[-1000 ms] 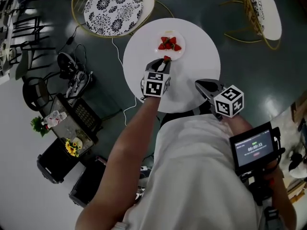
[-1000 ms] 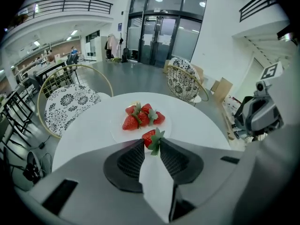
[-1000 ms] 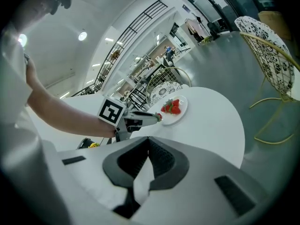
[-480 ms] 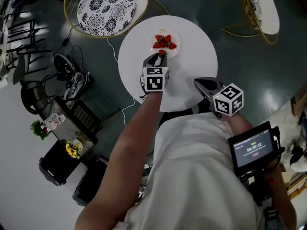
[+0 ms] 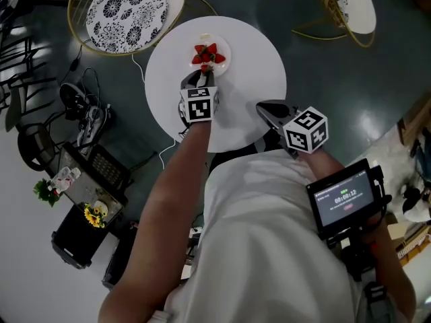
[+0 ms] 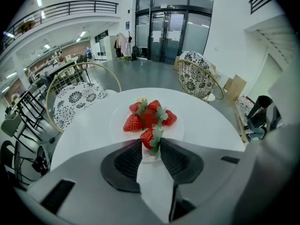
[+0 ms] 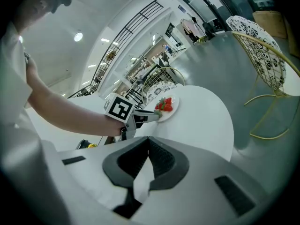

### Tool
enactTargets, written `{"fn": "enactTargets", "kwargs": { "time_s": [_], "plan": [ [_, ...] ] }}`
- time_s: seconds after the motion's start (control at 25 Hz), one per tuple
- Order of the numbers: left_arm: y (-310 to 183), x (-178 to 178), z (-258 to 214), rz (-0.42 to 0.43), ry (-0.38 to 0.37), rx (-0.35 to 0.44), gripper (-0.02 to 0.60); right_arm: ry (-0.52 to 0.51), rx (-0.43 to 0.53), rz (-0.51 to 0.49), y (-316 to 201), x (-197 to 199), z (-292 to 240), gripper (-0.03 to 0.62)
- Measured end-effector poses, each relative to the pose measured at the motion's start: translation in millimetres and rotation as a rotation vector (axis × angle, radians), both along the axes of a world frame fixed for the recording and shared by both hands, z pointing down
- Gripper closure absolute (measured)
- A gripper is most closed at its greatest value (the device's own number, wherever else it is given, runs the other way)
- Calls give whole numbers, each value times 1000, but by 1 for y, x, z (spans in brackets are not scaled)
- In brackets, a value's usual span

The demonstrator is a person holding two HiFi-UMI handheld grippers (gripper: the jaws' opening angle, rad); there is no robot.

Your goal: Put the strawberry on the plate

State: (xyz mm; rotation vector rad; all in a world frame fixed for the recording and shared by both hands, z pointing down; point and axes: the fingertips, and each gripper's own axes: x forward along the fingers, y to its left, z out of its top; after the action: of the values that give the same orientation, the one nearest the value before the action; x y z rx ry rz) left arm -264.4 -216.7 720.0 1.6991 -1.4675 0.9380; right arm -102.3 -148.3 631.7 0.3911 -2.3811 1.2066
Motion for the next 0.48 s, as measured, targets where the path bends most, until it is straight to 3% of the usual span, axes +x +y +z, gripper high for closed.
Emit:
{"fn": "enactTargets", "kwargs": {
  "time_s": [0.2, 0.48],
  "plan": [
    [-1, -2, -2, -4, 19, 8, 469, -6, -1, -3, -2, -3, 1, 586],
    [0, 3, -13, -2, 58, 79, 468, -12, 5, -20, -1, -3, 2, 586]
  ]
}}
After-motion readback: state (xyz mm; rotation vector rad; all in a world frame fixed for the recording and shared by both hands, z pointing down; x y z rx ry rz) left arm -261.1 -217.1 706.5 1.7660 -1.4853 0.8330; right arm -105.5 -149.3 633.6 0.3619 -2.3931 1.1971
